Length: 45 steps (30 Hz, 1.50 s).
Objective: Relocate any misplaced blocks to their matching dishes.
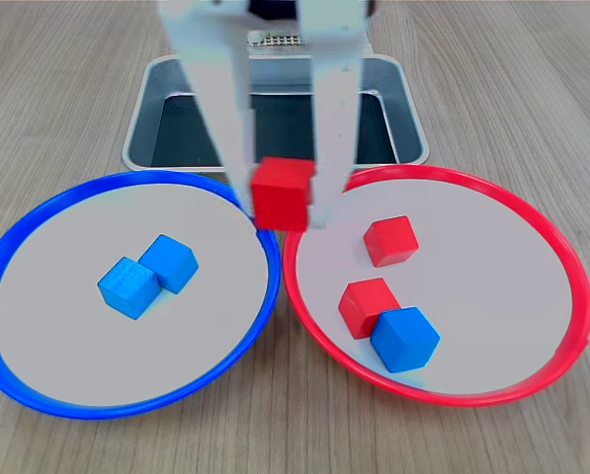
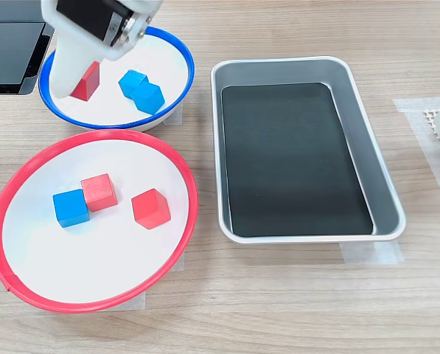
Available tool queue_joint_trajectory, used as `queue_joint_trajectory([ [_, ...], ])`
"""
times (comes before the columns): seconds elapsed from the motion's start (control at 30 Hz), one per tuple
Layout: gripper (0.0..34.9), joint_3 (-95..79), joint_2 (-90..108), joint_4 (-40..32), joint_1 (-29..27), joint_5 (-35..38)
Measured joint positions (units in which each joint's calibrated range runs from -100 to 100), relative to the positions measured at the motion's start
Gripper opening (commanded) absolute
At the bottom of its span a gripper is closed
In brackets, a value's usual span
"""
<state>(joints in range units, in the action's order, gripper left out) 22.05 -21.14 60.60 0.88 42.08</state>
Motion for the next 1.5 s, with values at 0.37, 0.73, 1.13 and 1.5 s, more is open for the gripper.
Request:
queue_joint_trajectory([
  [0.37, 0.3, -5.90, 0.51, -0.57, 8.32, -7.42],
  [0.73, 0.3, -6.72, -4.69, -6.12, 10.62, -13.14],
  [1.13, 0.3, -6.72, -5.71, -5.79, 13.27, -15.73],
  [1.5, 12.1, -7.71, -5.71, 1.55, 15.40, -7.91],
])
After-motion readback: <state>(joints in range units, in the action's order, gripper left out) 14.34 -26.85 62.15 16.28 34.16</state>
